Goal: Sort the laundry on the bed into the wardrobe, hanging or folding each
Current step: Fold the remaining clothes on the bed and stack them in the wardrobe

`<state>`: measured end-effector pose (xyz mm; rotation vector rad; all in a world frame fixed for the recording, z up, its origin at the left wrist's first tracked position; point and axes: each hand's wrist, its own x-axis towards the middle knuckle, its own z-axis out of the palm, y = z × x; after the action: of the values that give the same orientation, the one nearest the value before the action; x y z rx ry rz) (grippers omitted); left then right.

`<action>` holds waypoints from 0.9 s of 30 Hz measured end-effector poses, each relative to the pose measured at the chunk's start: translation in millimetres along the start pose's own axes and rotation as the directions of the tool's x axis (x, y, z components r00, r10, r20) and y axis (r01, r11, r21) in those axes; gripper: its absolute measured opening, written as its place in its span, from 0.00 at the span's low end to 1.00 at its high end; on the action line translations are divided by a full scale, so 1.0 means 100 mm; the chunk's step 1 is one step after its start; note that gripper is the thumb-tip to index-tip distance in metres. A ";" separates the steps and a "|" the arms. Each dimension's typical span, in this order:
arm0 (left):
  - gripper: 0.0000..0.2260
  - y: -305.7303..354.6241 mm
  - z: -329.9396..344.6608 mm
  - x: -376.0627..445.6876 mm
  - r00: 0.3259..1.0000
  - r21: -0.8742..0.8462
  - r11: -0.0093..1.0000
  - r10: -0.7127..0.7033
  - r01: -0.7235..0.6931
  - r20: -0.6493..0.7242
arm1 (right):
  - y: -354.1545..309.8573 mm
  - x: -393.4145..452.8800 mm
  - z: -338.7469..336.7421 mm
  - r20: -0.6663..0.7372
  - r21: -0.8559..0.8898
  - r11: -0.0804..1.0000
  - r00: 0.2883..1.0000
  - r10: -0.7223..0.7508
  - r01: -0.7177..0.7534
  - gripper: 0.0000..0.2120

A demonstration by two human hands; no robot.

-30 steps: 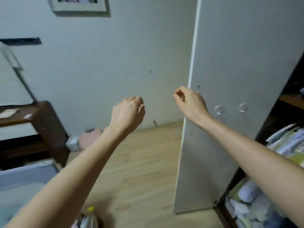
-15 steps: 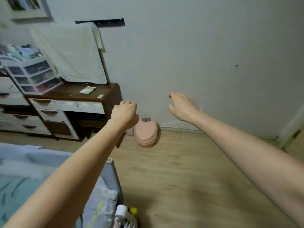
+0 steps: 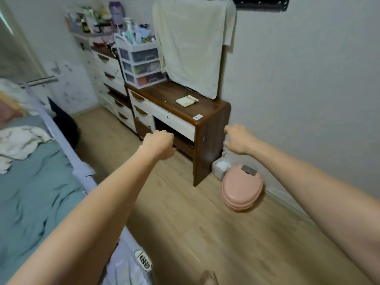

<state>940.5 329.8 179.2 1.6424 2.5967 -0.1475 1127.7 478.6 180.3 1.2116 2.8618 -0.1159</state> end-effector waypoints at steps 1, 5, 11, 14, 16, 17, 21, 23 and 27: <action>0.12 -0.13 0.04 0.18 0.999 0.007 0.999 -0.036 0.036 -0.033 | -0.06 0.25 0.03 -0.041 -0.016 0.999 0.998 -0.051 0.050 0.19; 0.13 -0.61 0.03 0.88 0.966 -0.051 0.981 -0.191 0.185 -0.174 | -0.40 1.22 0.03 -0.171 -0.047 0.978 0.963 -0.209 0.204 0.18; 0.18 -1.44 -0.09 1.35 0.854 -0.134 0.906 -0.424 0.403 -0.301 | -1.16 2.52 -0.12 -0.207 -0.018 0.889 0.868 -0.450 0.457 0.17; 0.16 -2.04 -0.06 1.50 0.778 -0.137 0.853 -0.517 0.504 -0.358 | -1.74 3.19 -0.16 -0.238 0.023 0.815 0.795 -0.558 0.579 0.18; 0.15 -2.47 0.00 1.61 0.726 -0.134 0.803 -0.585 0.581 -0.361 | -2.17 3.62 -0.10 -0.234 0.025 0.764 0.747 -0.622 0.644 0.18; 0.14 -2.68 0.04 1.67 0.694 -0.129 0.771 -0.622 0.624 -0.363 | -2.39 3.85 -0.05 -0.239 0.009 0.732 0.713 -0.659 0.681 0.18; 0.14 -3.40 0.14 1.82 0.563 -0.149 0.614 -0.778 0.775 -0.278 | -3.22 4.60 0.11 -0.226 0.023 0.617 0.605 -0.763 0.787 0.19; 0.16 -3.84 0.19 1.85 0.464 -0.149 0.498 -0.860 0.854 -0.212 | -3.81 5.01 0.11 -0.189 0.042 0.526 0.523 -0.831 0.850 0.19; 0.17 -4.65 0.30 1.75 0.263 -0.138 0.283 -0.954 0.949 -0.146 | -5.01 5.60 0.14 -0.134 0.044 0.387 0.389 -0.911 0.921 0.18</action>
<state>445.5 285.0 151.7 -0.2540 3.2946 0.0182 378.2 530.3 162.0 -0.5936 3.2174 -0.2427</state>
